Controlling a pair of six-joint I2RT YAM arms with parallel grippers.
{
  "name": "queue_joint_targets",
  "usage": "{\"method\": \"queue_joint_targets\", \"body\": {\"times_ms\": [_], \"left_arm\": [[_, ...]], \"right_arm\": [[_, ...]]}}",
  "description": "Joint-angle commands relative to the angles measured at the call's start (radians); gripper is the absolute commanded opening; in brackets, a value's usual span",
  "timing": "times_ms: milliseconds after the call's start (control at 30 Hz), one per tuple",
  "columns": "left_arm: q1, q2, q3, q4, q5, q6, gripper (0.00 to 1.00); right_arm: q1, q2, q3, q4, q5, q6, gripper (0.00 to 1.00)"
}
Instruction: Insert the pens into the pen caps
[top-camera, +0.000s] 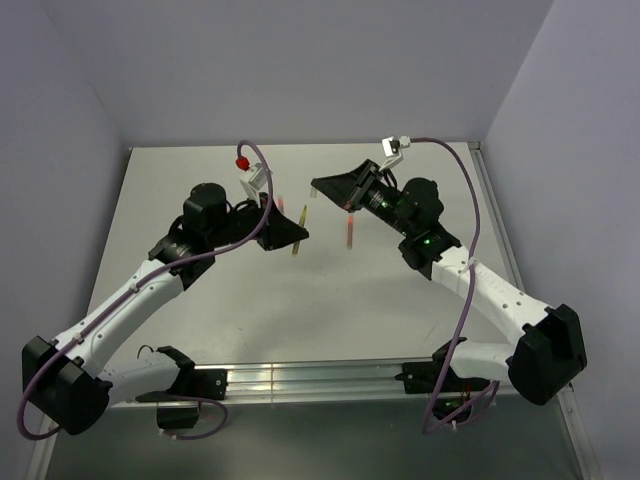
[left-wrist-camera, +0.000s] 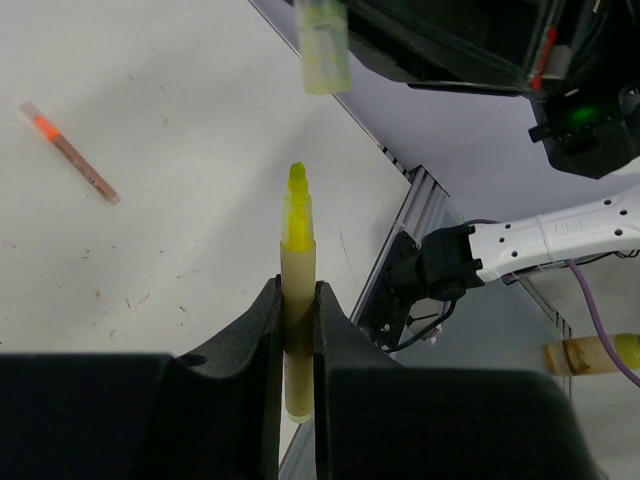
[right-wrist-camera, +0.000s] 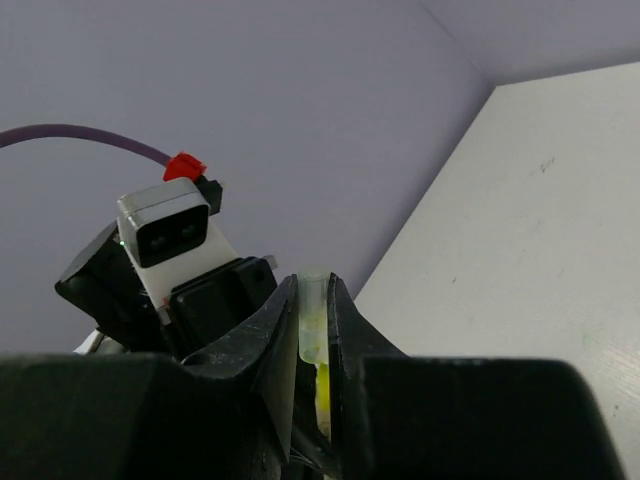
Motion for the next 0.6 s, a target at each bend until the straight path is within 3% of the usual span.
{"method": "queue_joint_targets", "body": {"times_ms": [0, 567], "left_arm": [[-0.003, -0.031, 0.028, 0.039, -0.030, -0.015, 0.00], [-0.005, -0.044, 0.030, 0.039, -0.030, -0.009, 0.00]], "right_arm": [[0.034, -0.033, 0.011, 0.085, 0.061, -0.001, 0.00], [0.095, -0.007, 0.054, 0.005, 0.167, -0.088, 0.00]]}}
